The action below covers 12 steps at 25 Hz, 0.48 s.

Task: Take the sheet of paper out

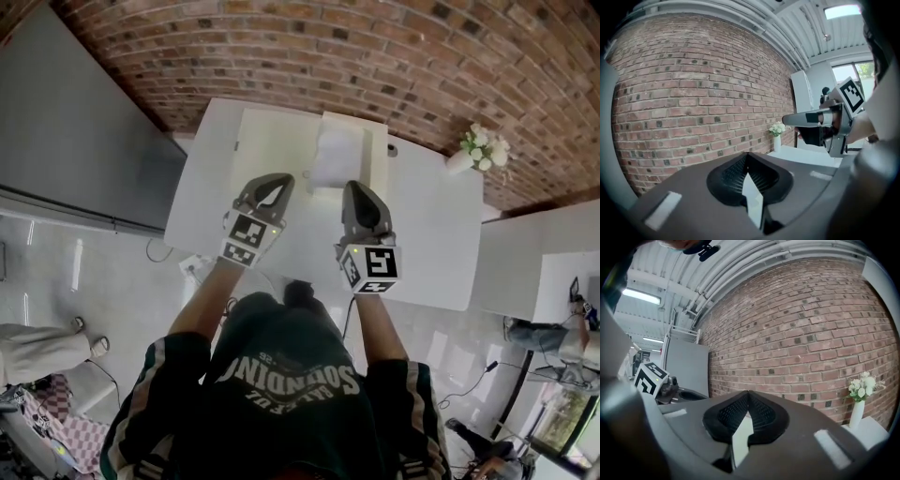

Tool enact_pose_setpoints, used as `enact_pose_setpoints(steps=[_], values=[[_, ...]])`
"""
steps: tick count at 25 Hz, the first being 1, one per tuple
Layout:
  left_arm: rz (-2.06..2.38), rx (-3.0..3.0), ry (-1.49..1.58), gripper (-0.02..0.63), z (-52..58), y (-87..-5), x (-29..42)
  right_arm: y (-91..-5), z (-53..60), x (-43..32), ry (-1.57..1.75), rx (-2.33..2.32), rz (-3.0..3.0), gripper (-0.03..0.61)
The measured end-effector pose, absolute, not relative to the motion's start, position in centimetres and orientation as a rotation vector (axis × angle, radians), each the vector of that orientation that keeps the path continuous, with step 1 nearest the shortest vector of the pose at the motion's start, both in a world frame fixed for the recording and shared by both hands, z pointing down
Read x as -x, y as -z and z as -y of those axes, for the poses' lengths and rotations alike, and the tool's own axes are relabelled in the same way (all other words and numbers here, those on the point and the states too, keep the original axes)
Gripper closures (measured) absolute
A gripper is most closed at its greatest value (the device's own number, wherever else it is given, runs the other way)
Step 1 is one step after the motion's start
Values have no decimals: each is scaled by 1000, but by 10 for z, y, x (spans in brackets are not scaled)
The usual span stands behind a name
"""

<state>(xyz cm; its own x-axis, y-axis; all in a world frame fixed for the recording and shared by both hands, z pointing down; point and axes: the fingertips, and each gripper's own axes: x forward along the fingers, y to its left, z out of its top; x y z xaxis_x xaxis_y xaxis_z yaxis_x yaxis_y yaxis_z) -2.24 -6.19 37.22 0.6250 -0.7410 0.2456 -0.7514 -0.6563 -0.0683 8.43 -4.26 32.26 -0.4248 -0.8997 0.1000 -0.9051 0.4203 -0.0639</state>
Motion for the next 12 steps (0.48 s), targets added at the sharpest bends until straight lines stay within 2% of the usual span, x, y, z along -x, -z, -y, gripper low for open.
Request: enact_pose_setpoints(steps=[12], values=[[1256,-2742,-378,603,121,-389,3,-347,99,-100,-249,-1665,2574,578]])
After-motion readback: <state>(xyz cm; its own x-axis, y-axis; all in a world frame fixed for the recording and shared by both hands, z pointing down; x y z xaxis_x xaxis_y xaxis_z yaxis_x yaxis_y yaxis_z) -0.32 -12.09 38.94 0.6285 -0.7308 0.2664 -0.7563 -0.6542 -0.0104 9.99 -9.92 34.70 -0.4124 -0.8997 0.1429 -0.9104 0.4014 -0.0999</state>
